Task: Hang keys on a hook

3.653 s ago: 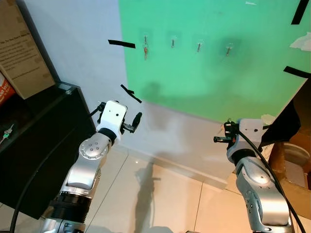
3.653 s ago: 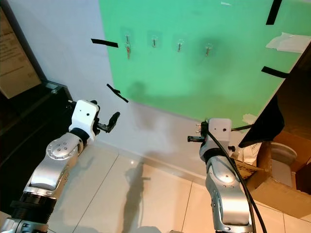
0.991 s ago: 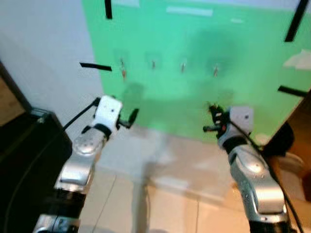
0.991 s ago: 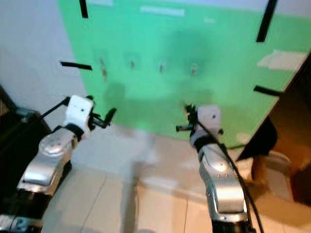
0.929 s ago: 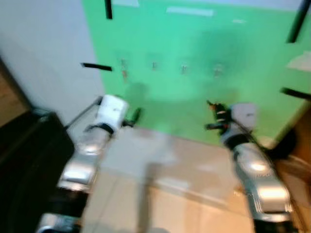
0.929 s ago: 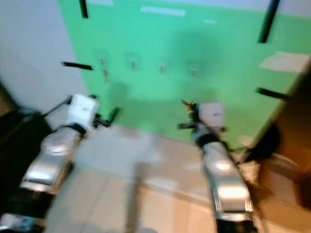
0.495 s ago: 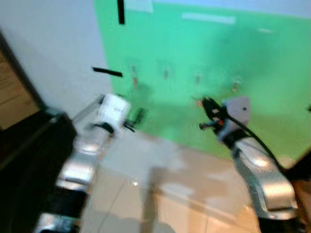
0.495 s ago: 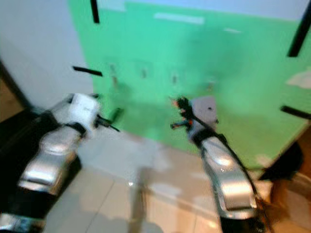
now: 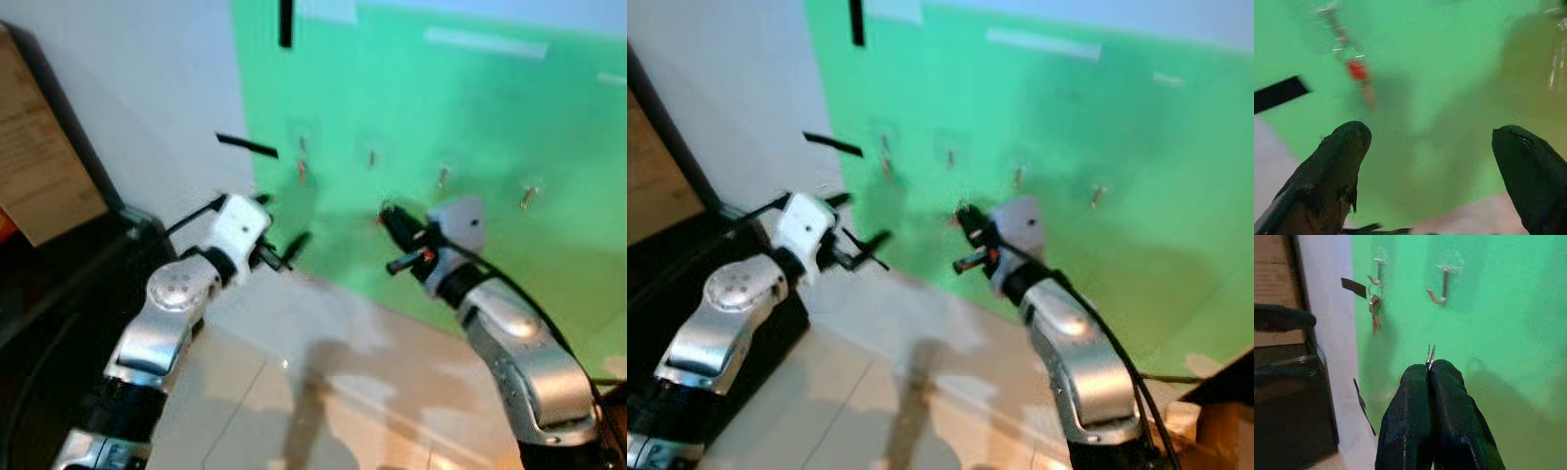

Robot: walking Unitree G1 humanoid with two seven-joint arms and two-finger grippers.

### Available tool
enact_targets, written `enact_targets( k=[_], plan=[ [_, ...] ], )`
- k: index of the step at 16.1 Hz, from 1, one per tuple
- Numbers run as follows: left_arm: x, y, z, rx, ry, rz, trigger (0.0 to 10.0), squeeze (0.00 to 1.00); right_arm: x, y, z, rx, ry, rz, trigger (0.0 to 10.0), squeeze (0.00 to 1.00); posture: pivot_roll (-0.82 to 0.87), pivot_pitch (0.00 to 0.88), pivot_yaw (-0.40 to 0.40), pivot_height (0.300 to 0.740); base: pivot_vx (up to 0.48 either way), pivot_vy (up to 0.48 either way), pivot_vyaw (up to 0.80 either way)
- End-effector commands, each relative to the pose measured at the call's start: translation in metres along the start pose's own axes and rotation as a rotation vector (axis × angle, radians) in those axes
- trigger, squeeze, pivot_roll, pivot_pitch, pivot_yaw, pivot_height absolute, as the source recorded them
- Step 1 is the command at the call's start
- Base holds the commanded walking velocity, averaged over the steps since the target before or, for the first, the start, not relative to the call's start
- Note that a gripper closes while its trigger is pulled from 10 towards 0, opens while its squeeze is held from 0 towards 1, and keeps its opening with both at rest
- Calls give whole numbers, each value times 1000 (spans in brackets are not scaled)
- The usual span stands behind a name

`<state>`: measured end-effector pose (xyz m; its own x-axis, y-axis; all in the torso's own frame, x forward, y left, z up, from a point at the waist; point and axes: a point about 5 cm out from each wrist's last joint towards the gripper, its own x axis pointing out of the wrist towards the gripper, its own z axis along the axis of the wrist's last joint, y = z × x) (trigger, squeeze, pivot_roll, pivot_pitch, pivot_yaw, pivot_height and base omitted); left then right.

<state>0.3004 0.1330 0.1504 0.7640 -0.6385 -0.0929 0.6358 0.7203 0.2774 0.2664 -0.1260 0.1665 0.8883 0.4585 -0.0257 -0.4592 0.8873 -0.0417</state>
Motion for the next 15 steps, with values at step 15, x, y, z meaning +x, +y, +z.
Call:
enact_targets(
  k=[15],
  plan=[
    [-17, 0, 4, -87, 1, -161, 10000, 0, 65, -1, 26, 151, -102, 19, 10000, 0, -35, 0, 6, 740, 0, 0, 0]
  ],
)
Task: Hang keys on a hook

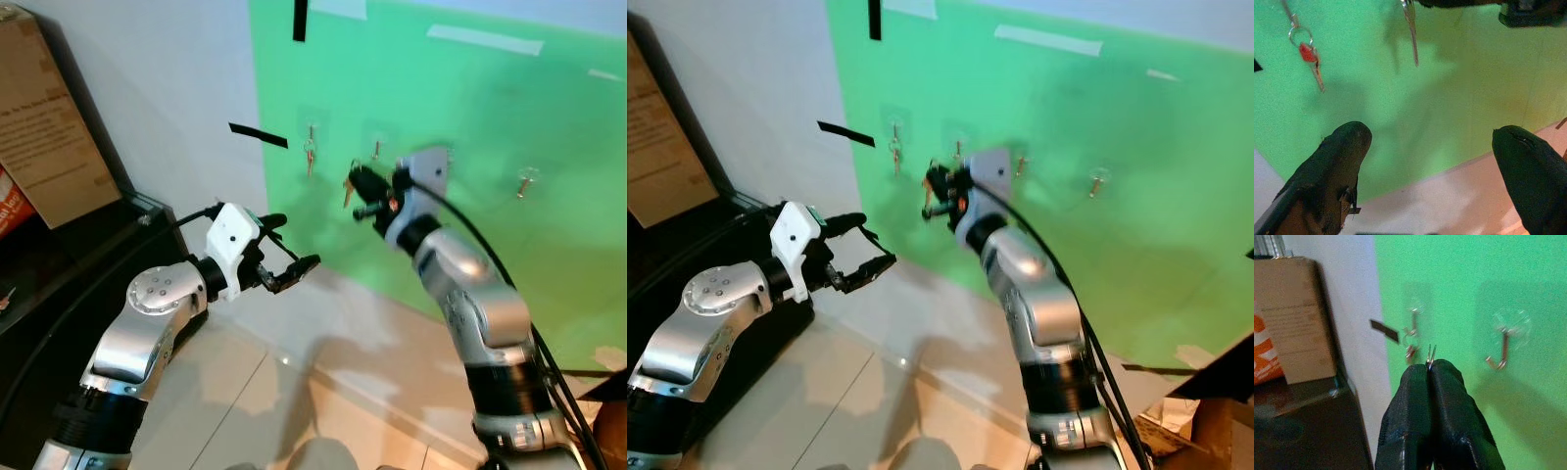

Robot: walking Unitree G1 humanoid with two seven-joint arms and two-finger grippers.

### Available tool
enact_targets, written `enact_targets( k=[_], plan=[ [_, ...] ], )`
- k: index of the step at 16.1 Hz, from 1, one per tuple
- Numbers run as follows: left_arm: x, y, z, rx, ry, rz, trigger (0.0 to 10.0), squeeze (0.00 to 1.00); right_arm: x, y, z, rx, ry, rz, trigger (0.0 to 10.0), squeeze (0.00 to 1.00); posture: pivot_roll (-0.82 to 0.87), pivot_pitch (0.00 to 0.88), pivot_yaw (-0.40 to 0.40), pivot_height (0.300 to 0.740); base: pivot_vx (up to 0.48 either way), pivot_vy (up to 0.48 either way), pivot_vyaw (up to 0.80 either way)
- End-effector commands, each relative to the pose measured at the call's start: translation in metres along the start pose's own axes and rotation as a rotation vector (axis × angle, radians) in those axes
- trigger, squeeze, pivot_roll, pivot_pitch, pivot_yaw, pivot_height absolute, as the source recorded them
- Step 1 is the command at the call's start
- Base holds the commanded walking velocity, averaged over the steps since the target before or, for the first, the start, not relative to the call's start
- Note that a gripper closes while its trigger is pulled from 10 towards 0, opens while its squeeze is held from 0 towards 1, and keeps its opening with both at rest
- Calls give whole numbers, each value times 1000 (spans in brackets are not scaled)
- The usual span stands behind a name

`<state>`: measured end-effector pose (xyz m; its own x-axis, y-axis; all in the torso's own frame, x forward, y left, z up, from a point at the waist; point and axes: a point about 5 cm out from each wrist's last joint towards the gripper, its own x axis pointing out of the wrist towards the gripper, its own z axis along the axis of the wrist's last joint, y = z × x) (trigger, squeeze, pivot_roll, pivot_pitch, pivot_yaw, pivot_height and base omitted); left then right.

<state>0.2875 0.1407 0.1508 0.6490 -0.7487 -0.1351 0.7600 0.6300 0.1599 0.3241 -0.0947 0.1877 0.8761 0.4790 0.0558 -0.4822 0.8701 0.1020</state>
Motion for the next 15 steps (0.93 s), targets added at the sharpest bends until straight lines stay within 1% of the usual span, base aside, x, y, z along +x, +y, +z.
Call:
enact_targets(
  k=[1, 4, 8, 9, 10, 11, 13, 15],
  plan=[
    [-3, 2, 4, 17, -4, 3, 10000, 0, 3, -3, 6, 10, -34, -17, 10000, 0, -29, 0, 1, 740, 0, 0, 0],
    [-3, 1, 4, 19, -5, 3, 10000, 0, 5, -10, 11, 47, -75, -60, 10000, 0, -28, 0, -1, 740, 0, 0, 0],
    [-2, 0, 5, 17, -10, -13, 10000, 0, 4, -16, 8, 87, -76, -103, 10000, 0, -37, 0, 7, 740, 0, 0, 0],
    [-2, 0, 6, 17, -12, -16, 10000, 0, 4, -17, 5, 107, -57, -114, 10000, 0, -39, 0, 10, 740, 0, 0, 0],
    [-2, 0, 6, 15, -13, -20, 10000, 0, 4, -19, -5, 126, 5, -124, 10000, 0, -42, 0, 13, 740, 0, 0, 0],
    [-2, 0, 6, 15, -13, -20, 10000, 0, 4, -19, -6, 127, 12, -126, 10000, 0, -43, 0, 15, 740, 0, 0, 0],
    [-1, 0, 6, 14, -14, -24, 10000, 0, 3, -23, -17, 165, 70, -165, 10000, 0, -43, 0, 16, 740, 0, 0, 0],
    [-1, 0, 6, 13, -14, -26, 10000, 0, 2, -27, -22, 191, 99, -203, 10000, 0, -42, 0, 16, 740, 0, 0, 0]
  ],
)
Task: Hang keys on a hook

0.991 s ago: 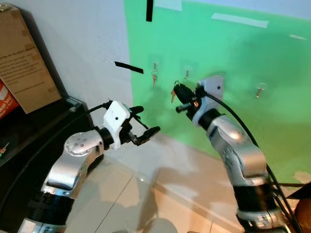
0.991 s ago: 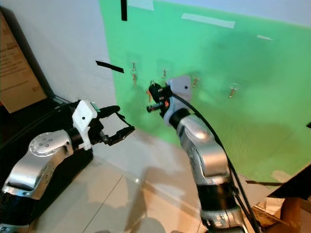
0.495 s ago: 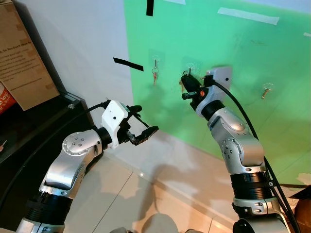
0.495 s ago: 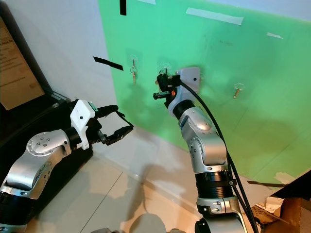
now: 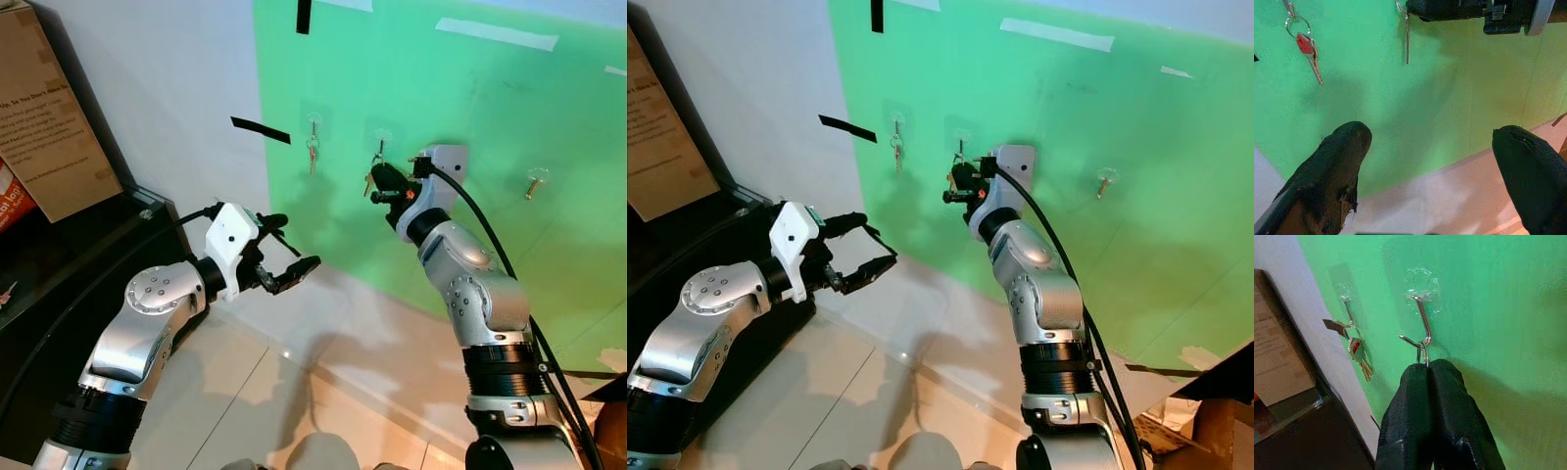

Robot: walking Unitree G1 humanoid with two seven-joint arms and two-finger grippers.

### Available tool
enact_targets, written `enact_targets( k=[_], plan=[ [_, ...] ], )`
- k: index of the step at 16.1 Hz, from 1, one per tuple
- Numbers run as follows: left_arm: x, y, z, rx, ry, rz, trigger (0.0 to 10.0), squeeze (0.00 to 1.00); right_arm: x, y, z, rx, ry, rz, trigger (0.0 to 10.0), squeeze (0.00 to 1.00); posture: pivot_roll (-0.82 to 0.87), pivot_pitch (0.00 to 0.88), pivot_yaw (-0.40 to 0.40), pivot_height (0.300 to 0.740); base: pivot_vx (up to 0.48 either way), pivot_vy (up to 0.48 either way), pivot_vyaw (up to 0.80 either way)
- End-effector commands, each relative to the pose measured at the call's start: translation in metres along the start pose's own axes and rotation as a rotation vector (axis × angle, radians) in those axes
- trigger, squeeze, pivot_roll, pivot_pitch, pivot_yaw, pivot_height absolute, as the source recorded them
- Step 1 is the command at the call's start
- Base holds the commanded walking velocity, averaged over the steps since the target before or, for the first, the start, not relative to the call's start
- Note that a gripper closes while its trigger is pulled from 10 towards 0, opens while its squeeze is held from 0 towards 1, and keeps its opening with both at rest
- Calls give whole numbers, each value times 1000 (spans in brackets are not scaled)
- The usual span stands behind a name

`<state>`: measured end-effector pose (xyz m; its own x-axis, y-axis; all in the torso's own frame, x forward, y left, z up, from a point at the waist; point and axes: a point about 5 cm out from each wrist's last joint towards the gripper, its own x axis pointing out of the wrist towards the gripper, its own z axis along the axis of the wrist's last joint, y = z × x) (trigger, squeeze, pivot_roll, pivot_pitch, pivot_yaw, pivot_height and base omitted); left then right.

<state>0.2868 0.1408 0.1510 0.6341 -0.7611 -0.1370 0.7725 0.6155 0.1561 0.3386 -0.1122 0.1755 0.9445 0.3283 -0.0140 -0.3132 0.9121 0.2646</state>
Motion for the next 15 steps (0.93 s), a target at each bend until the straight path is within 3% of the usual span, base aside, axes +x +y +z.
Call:
enact_targets(
  k=[1, 4, 5, 10, 13, 15],
  plan=[
    [0, 0, 6, 14, -13, -8, 10000, 0, -1, -6, -11, 32, 64, -38, 10000, 0, -42, 0, 16, 740, 0, 0, 0],
    [0, 1, 7, 21, -17, -6, 10000, 0, 0, -7, -9, 38, 53, -40, 10000, 0, -43, 0, 18, 740, 0, 0, 0],
    [0, 2, 8, 25, -24, 0, 10000, 0, 0, -8, -6, 53, 25, -50, 10000, 1000, -43, 0, 18, 740, 0, 0, 0],
    [1, 4, 8, 27, -34, 31, 10000, 0, -8, -12, 0, -33, -34, -41, 10000, 1000, -43, 0, 16, 740, 0, 0, 0],
    [1, 6, 7, 14, -51, 99, 10000, 0, -22, -11, -4, -40, -53, -10, 10000, 1000, -50, 0, 17, 740, 0, 0, 0],
    [0, 6, 5, -28, -75, 184, 10000, 0, -42, -11, -11, -63, -49, 14, 10000, 1000, -49, 0, 13, 740, 0, 0, 0]
  ],
)
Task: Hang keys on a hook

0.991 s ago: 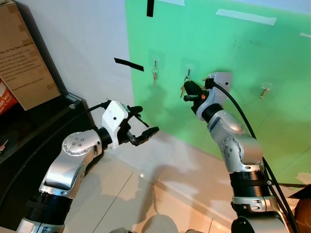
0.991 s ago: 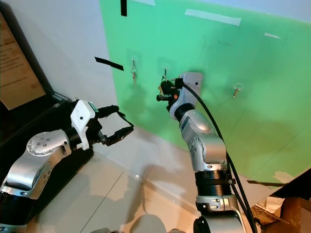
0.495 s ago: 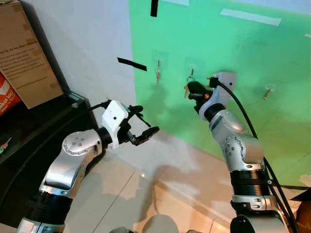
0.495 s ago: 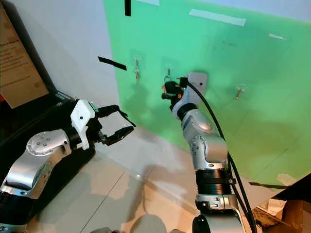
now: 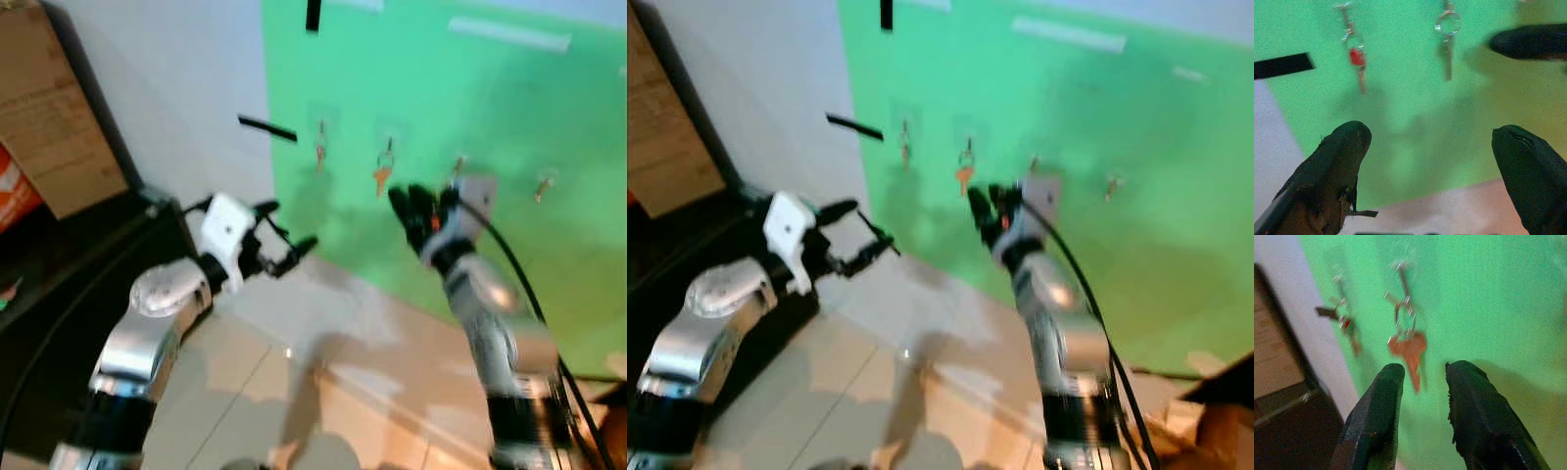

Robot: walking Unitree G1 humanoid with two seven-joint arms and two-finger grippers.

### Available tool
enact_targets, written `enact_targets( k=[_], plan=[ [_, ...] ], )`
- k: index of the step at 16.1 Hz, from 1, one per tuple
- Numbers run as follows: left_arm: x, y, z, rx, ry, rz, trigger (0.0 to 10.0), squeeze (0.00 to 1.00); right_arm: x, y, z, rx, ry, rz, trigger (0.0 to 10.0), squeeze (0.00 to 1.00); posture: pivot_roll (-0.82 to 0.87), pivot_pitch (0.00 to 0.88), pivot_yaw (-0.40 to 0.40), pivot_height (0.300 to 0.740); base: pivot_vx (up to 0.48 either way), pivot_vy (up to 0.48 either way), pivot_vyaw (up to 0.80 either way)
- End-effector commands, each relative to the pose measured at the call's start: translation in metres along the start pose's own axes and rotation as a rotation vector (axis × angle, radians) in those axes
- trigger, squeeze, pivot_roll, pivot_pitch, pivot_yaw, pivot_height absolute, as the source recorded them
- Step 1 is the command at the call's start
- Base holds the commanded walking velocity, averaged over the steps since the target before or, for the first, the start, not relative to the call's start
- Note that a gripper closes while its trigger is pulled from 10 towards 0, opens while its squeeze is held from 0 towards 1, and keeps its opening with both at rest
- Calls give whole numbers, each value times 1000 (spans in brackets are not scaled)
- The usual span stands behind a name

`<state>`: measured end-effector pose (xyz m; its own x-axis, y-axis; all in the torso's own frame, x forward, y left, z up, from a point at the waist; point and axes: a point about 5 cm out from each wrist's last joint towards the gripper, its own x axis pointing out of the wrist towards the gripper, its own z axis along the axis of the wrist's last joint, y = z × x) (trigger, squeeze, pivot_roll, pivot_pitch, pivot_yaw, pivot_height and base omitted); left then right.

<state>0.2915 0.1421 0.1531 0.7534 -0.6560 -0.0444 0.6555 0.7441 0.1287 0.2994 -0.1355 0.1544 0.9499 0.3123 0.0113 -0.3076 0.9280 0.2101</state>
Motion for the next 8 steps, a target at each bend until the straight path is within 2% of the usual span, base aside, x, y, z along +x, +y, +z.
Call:
enact_targets(
  k=[1, 3, 4, 5, 7, 8],
  plan=[
    [-4, 3, 3, 11, -13, 57, 10000, 0, -6, 3, 2, 5, -14, 19, 10000, 1000, -49, 0, 12, 740, 0, 0, 0],
    [-9, 12, -4, 70, 51, 182, 10000, 0, -22, -4, -13, -37, 12, -37, 10000, 1000, -54, 0, 16, 740, 0, 0, 794],
    [-10, 17, -8, 112, 89, 255, 10000, 0, -32, -10, -27, -46, 56, -89, 10000, 1000, -58, 0, 30, 740, 0, 0, 775],
    [-10, 18, -9, 113, 99, 294, 10000, 0, -40, -16, -40, -51, 108, -157, 10000, 1000, -60, 0, 41, 740, 0, 0, 750],
    [-10, 16, -16, 120, 127, 306, 10000, 0, -46, -18, -47, -41, 127, -227, 10000, 1000, -79, 0, 63, 740, 0, 0, 722],
    [-10, 18, -19, 111, 136, 321, 10000, 0, -46, -18, -45, -47, 118, -242, 10000, 1000, -80, 0, 66, 740, 251, 0, 719]
  ],
)
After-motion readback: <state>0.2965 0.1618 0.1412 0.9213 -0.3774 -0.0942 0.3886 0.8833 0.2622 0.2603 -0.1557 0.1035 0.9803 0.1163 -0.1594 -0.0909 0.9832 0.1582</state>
